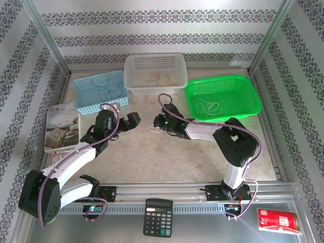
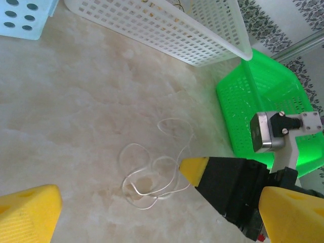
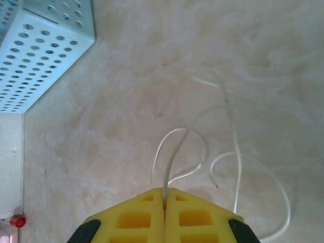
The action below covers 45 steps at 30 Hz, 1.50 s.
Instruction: Untangle the cables
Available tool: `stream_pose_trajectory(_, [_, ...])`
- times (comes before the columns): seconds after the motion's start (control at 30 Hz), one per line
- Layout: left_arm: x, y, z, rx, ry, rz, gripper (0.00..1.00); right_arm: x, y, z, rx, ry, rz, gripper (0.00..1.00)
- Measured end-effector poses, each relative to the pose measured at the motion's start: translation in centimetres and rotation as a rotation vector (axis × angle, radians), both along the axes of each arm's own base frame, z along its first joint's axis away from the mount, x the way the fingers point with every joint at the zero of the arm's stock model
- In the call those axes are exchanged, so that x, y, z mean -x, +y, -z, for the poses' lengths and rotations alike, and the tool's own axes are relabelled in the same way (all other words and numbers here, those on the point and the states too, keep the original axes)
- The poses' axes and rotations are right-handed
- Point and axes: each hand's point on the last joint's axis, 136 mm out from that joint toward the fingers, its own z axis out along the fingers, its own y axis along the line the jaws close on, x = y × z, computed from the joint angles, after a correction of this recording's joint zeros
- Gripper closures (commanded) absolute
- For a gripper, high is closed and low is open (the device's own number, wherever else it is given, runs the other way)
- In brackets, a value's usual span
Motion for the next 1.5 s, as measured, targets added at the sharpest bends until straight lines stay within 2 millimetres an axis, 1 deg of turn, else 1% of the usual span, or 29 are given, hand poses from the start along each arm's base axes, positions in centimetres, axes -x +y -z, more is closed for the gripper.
stream_pose_trajectory(0.07, [0.0,0.0,0.0,0.004,0.002,0.004,0.0,0.0,-0.2,-1.4,-0.016,-0.027,-0.023,1.0])
stream_pose_trajectory(0.1, [0.0,0.0,0.0,0.006,0.002,0.005,0.0,0.2,-0.3,-2.5,-0.032,-0.048,-0.038,1.0])
stream_pose_trajectory(0.3, [0.1,-0.7,0.3,0.042,0.026,0.038,0.0,1.3,-1.3,-10.8,-0.147,-0.223,-0.12,1.0])
stream_pose_trajectory(0.37, [0.1,-1.2,0.5,0.065,0.032,0.059,0.0,1.7,-1.8,-12.6,-0.176,-0.268,-0.138,1.0])
stream_pose_trajectory(0.43, [0.0,-1.8,0.6,0.092,0.042,0.081,0.0,2.2,-2.2,-13.9,-0.199,-0.296,-0.158,1.0])
stream_pose_trajectory(0.57, [-0.2,-3.1,0.2,0.154,0.038,0.128,0.0,2.9,-2.8,-15.4,-0.225,-0.327,-0.185,1.0])
stream_pose_trajectory(0.63, [-0.3,-3.8,-0.7,0.196,0.003,0.16,0.0,3.1,-3.0,-16.3,-0.239,-0.346,-0.194,1.0])
stream_pose_trajectory(0.73, [-0.2,-4.6,-2.2,0.252,-0.057,0.204,0.03,3.4,-3.3,-17.3,-0.256,-0.364,-0.201,1.0])
stream_pose_trajectory(0.83, [0.1,-5.2,-3.4,0.296,-0.103,0.246,0.07,3.4,-3.5,-17.5,-0.262,-0.366,-0.2,1.0])
stream_pose_trajectory(0.97, [0.4,-5.7,-4.8,0.343,-0.153,0.284,0.11,3.6,-3.5,-16.9,-0.28,-0.345,-0.194,1.0])
stream_pose_trajectory(1.07, [0.8,-6.0,-5.3,0.362,-0.179,0.31,0.13,3.8,-3.4,-16.9,-0.301,-0.335,-0.194,1.0])
stream_pose_trajectory(1.23, [0.9,-6.2,-5.8,0.371,-0.197,0.325,0.13,4.1,-3.1,-17.6,-0.33,-0.35,-0.229,1.0])
stream_pose_trajectory(1.33, [0.8,-6.1,-5.8,0.37,-0.198,0.315,0.13,4.5,-3.3,-18.0,-0.343,-0.364,-0.259,1.0])
stream_pose_trajectory(1.5, [0.6,-6.2,-6.1,0.37,-0.203,0.311,0.14,5.0,-4.1,-19.0,-0.365,-0.401,-0.298,1.0])
